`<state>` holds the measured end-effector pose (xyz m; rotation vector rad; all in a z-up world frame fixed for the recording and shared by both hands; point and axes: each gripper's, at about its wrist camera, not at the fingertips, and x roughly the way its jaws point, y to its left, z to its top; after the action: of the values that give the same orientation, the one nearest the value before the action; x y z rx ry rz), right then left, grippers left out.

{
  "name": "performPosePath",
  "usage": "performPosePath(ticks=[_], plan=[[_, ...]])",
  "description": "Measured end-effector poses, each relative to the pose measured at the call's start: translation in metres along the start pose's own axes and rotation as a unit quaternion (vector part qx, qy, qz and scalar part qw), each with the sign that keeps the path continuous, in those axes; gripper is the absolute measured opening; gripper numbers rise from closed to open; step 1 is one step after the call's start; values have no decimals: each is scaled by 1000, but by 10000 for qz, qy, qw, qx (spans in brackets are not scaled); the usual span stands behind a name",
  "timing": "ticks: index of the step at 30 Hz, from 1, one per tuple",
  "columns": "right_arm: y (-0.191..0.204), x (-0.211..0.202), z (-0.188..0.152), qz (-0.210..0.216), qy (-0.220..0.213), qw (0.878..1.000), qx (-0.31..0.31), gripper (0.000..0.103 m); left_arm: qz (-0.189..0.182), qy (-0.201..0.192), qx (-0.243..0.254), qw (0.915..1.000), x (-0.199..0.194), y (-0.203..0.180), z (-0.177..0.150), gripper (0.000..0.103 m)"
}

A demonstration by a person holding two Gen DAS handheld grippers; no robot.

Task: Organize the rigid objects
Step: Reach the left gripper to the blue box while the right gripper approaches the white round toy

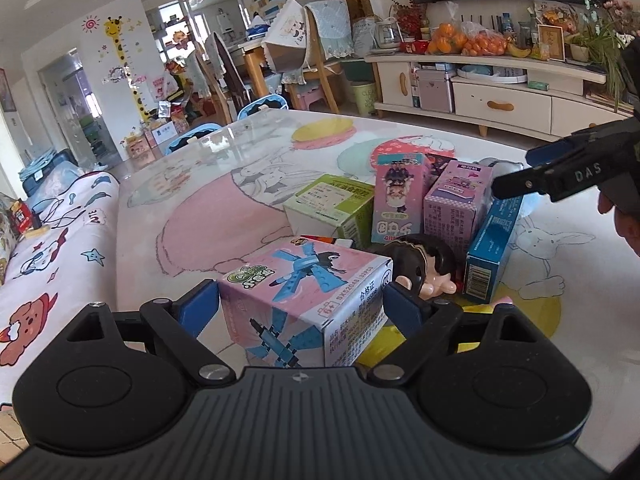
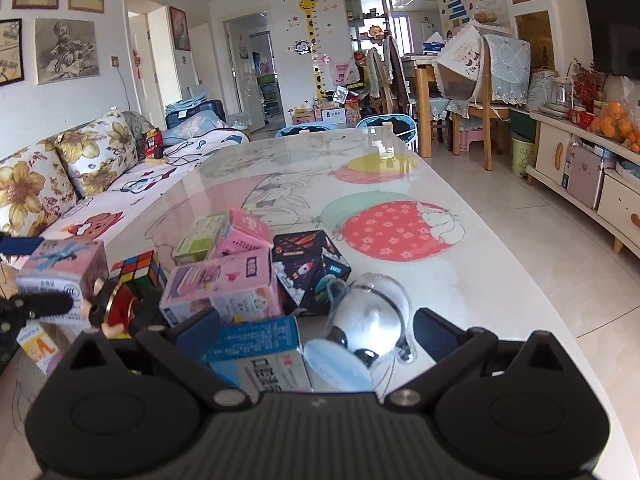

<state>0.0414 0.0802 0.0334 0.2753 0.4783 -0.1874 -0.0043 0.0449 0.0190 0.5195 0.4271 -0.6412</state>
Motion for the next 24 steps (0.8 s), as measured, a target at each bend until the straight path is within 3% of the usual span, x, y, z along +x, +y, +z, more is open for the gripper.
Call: performPosePath(ticks=[4, 8, 12, 16, 19, 24], plan=[[-5, 2, 4, -36, -32, 10000, 45, 102, -369, 65, 280, 9989, -11, -22, -4, 103], [-8, 4, 4, -159, -3, 9999, -46, 102, -422, 78, 484, 9979, -16, -41, -9, 103], [-15, 3, 5, -135, 23, 9999, 33, 102, -199, 86, 600, 9980, -4, -47, -11, 103], [-25, 5, 5, -198, 86, 9997, 130, 99, -209, 115, 585, 9980, 1, -38, -14, 103], [-32, 8, 6, -190, 141, 9994, 269, 94, -253, 115, 430, 9987, -1, -22, -21, 103], [-33, 15, 5, -242, 200, 9994, 137, 92, -176, 125, 243, 9995, -4, -32, -17, 103]])
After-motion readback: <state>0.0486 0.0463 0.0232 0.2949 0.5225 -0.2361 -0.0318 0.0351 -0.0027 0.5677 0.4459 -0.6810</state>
